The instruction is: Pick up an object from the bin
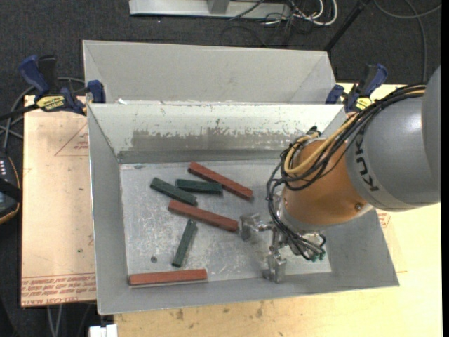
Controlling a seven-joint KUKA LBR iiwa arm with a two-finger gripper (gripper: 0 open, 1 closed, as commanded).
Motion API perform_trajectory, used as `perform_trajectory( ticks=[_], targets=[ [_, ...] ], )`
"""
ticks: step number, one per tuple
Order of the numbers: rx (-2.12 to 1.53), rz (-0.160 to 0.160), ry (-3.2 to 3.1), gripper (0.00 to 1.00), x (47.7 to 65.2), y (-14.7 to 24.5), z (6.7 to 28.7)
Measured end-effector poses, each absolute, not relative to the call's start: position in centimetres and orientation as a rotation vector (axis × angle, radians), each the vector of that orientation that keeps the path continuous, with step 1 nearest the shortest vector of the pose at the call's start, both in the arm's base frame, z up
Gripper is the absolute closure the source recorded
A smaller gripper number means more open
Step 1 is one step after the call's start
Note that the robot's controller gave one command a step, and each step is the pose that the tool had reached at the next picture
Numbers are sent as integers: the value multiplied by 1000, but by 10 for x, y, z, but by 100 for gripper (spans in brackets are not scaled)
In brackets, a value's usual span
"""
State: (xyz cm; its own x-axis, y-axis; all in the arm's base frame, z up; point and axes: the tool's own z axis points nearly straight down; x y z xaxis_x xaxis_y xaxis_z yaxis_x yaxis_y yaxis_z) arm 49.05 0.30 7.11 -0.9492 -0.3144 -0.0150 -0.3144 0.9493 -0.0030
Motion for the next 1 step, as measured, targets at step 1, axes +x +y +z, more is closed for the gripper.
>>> perform_trajectory(
  ticks=[1],
  targets=[
    [-395,6,3102,0,546,61,139]
  ],
)
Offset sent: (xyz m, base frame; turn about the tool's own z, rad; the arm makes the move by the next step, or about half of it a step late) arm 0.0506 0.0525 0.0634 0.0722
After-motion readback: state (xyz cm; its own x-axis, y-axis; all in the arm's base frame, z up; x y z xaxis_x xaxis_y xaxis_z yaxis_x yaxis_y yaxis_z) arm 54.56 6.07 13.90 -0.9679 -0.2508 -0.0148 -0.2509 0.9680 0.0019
